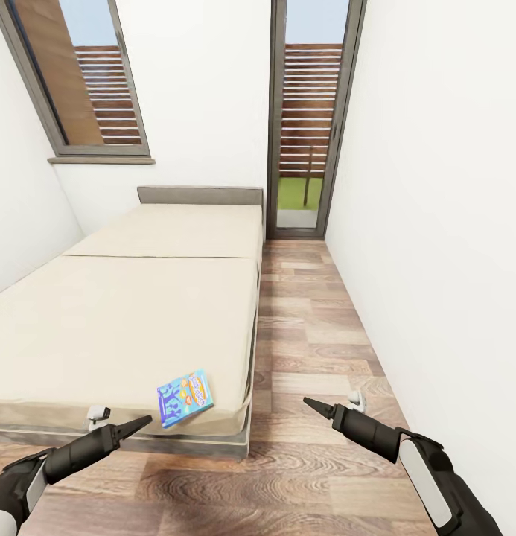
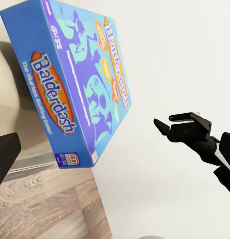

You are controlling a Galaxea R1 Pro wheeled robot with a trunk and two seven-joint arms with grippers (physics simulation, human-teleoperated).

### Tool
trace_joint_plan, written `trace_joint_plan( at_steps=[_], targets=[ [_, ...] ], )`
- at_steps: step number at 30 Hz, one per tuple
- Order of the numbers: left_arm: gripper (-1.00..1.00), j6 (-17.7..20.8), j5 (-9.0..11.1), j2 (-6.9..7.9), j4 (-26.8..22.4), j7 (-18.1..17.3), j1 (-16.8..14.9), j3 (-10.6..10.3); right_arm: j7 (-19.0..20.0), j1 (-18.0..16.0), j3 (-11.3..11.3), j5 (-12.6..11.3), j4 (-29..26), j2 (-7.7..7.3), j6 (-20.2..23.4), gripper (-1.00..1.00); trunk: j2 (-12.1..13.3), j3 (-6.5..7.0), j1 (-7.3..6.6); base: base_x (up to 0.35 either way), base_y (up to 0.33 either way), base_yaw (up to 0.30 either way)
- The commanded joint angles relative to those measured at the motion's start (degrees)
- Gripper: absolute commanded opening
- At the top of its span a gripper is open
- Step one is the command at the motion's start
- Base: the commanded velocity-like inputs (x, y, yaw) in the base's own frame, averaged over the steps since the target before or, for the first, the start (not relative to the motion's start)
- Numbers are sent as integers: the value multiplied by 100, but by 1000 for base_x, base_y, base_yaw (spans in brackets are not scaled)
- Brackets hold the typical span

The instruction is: Put all the toys in the child's room - the three board games (two on the bed and one on the table), the two jigsaw puzzles on the table, and the tennis ball on the table - inside the toy box on the table in the child's room.

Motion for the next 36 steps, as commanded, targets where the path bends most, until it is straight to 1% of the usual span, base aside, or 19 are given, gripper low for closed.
trace_joint_plan(
  at_steps=[1, 25, 33, 36],
  targets=[
    [100, 59, -34, -3, -1, -31, -4, 23, 4, -3, -5, -28, 0, 0, 38, 100, -2, -5, -1, 0, 0, 0],
    [100, 63, -36, -20, -1, -30, -4, 27, 4, -3, -5, -27, 0, -1, 38, 100, -2, -5, -1, 0, 0, 0],
    [100, 68, -36, -20, -1, 20, -4, 27, 4, -3, -5, -30, 0, -1, 38, 100, -323, -148, 175, 0, 0, 0],
    [100, 69, -35, -20, -1, 26, -4, 27, 4, -3, -5, -32, 0, -1, 38, 100, -323, -148, 175, 0, 0, 0]
  ],
)
